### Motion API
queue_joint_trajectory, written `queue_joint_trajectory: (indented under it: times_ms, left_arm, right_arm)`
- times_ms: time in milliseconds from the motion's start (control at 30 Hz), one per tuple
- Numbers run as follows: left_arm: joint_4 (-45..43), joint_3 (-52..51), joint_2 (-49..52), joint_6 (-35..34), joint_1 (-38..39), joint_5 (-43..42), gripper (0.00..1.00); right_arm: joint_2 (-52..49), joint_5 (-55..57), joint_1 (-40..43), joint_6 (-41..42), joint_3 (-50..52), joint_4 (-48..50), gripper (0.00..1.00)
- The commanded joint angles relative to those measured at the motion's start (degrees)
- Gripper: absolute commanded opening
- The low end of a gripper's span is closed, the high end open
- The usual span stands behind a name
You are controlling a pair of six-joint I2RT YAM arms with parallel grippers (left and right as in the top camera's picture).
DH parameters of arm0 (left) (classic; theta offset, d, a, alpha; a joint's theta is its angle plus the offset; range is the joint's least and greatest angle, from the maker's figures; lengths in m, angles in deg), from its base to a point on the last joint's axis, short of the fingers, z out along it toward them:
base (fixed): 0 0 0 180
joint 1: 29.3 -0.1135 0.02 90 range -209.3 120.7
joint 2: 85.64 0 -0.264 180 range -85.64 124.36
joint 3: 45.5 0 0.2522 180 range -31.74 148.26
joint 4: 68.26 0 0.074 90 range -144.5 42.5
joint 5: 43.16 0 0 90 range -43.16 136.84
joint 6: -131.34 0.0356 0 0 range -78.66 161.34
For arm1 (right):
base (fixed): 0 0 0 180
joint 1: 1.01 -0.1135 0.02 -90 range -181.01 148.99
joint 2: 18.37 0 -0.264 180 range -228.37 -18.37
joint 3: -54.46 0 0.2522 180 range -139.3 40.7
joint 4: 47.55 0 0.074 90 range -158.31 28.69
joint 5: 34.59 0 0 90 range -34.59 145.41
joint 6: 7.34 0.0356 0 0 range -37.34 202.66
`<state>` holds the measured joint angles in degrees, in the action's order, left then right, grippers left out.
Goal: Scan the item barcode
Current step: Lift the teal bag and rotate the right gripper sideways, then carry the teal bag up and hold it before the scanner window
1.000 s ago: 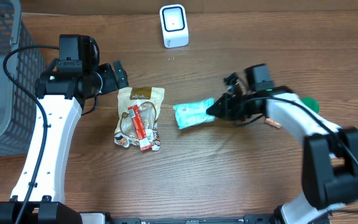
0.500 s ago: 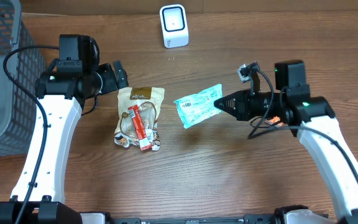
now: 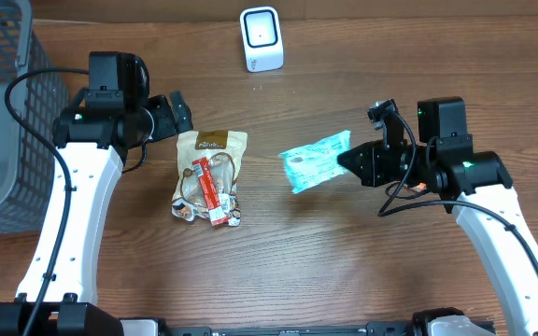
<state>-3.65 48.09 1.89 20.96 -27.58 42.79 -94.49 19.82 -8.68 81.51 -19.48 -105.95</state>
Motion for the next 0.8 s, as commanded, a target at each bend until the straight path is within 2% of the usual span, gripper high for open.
queue_joint_trajectory:
  times_ms: [0,133,233,433,600,700,767]
  left_arm:
    - [-0.1,0.4,-0.4,1.5,-0.2,0.1,1.0]
    - [-0.1,0.4,-0.4,1.5,-0.2,0.1,1.0]
    - [-0.1,0.4,-0.4,1.5,-0.2,0.1,1.0]
    - [-0.1,0.4,-0.4,1.5,-0.2,0.1,1.0]
    - [-0.1,0.4,-0.4,1.6,-0.2,0.1,1.0]
    - [-0.1,0.4,-0.4,1.5,-0.2,0.1,1.0]
    - [-0.1,0.4,-0.4,1.5,-0.2,0.1,1.0]
  right_arm:
    - [-2.6,10.6,-0.5,-0.4,0.2,0.4,0.04]
    - [-4.9,10.3,-0.3,0.3,0.2,3.4,0.04]
    - [-5.0,10.6,-0.3,4.9,-0.3,7.8,0.03]
    - [-5.3,12.7,-0.5,6.1,-10.7,7.5,0.03]
    - [-9.6,15.7,-0.5,5.3,-27.5,-2.9,0.03]
    - [-14.3,17.5,-0.9,2.0,-37.2,-10.4,0.03]
    - [-16.7,20.9,-1.6,-1.0,-40.3,-11.7,0.03]
